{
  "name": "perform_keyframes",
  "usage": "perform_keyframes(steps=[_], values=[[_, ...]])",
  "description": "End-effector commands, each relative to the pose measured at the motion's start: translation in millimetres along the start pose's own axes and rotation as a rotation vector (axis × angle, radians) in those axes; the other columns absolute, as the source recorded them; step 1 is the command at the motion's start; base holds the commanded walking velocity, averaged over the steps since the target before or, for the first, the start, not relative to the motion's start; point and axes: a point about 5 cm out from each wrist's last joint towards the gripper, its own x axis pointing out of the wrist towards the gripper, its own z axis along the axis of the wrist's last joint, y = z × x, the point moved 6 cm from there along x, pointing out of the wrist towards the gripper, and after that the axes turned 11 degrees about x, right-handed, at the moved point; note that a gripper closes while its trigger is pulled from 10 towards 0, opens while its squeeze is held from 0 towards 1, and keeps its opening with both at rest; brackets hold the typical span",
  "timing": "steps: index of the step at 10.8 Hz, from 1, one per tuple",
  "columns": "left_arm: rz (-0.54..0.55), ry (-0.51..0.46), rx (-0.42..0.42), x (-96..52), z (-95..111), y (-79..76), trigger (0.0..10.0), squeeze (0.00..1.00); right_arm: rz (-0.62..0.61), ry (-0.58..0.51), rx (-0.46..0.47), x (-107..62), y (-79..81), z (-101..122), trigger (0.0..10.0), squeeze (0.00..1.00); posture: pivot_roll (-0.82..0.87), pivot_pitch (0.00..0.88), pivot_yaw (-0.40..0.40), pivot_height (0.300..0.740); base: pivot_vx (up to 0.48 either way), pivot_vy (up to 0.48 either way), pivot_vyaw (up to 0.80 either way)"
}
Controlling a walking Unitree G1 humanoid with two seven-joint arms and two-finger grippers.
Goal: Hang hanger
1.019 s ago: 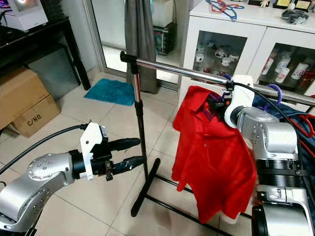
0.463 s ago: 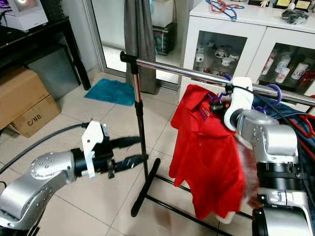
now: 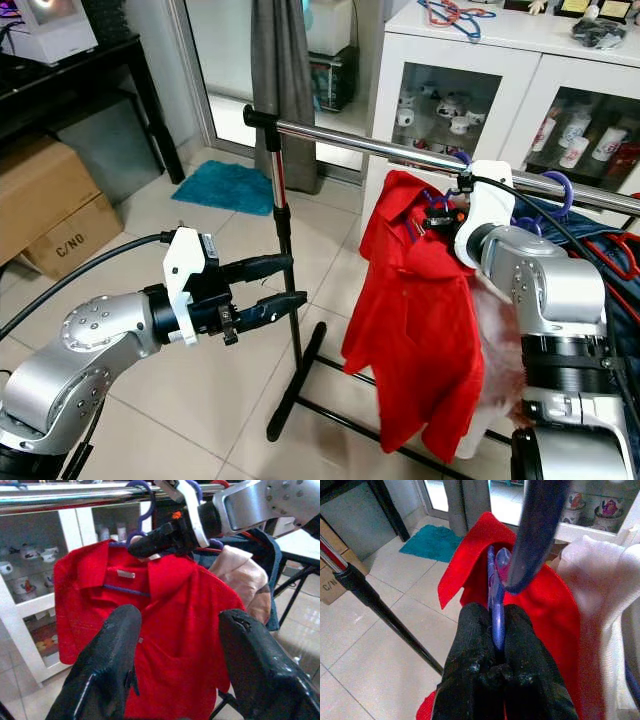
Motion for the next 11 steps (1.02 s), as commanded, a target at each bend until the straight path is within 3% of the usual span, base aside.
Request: perform_keyframes(steps=[1,4,7,9,11], values=[[0.069,0.065,0.004,-3.8,-10.7,8.4,10.0,0.0,0.027,-0.043,0.014,-7.3,6.1,8.1,0.0,0.0,-0.04,0.0,0.054,0.74,0.0,0.0,0.0],[0.215,0.081,-0.002,-7.9,-16.0,21.3,10.0,0.0,0.062,-0.139,-0.042,-39.2,17.2,19.5,0.0,0.0,-0.03,0.0,0.051,0.74,0.0,0.0,0.0],[0.267,0.067,-0.022,-3.6,-17.5,25.6,10.0,0.0,0.19,-0.119,-0.048,-65.4,52.4,-21.4,0.0,0.0,-0.04,0.0,0.054,0.74,0.0,0.0,0.0],[0.278,0.08,-0.039,-4.1,-25.6,27.9,10.0,0.0,0.203,-0.095,-0.037,-70.3,61.0,-48.1,0.0,0.0,-0.05,0.0,0.062,0.74,0.0,0.0,0.0],[0.288,0.087,-0.051,-3.0,-30.8,29.1,10.0,0.0,0.214,-0.105,-0.001,-71.1,70.6,-60.8,0.0,0.0,-0.05,0.0,0.066,0.74,0.0,0.0,0.0]])
